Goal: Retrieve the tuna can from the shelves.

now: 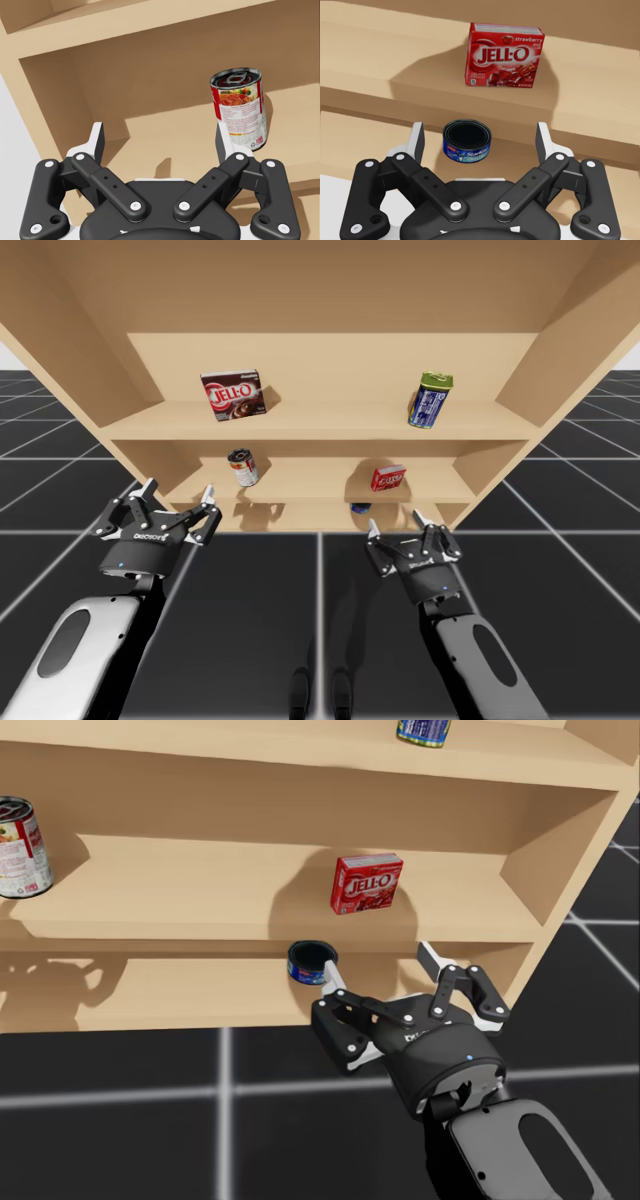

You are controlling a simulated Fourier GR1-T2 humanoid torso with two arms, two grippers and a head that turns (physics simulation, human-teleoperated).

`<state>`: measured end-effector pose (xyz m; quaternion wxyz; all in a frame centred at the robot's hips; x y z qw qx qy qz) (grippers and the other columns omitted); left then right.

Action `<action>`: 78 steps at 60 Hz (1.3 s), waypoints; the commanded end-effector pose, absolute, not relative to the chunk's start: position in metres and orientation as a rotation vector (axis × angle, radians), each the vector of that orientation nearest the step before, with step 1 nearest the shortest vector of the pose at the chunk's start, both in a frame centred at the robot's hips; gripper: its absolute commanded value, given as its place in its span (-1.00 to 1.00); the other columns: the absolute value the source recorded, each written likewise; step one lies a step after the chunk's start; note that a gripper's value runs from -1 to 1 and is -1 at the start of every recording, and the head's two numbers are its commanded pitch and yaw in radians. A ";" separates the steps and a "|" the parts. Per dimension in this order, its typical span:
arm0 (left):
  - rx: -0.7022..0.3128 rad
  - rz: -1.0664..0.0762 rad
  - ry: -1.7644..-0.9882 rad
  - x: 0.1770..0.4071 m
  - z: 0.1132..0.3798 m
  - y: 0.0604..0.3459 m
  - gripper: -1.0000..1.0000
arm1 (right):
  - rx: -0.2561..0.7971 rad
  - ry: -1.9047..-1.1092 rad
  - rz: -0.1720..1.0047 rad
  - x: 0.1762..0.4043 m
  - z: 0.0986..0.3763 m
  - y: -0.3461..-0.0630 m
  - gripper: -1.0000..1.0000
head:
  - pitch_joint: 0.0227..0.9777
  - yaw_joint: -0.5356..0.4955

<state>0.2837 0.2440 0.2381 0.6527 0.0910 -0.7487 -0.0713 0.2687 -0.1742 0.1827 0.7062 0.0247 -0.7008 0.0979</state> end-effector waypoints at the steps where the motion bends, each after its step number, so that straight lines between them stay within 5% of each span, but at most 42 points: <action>1: 0.209 -0.163 -1.700 0.284 0.238 0.244 -1.00 | 0.070 -1.486 0.210 0.291 0.165 -0.167 -1.00 | 0.47 -0.34; 30: 0.207 -0.159 -1.704 0.282 0.239 0.245 -1.00 | 0.081 -1.364 0.159 0.340 0.133 -0.153 -1.00 | 0.49 -0.32; 78: 0.206 -0.160 -1.709 0.281 0.240 0.246 -1.00 | 0.007 -1.309 0.114 0.407 0.096 -0.133 -1.00 | 0.50 -0.29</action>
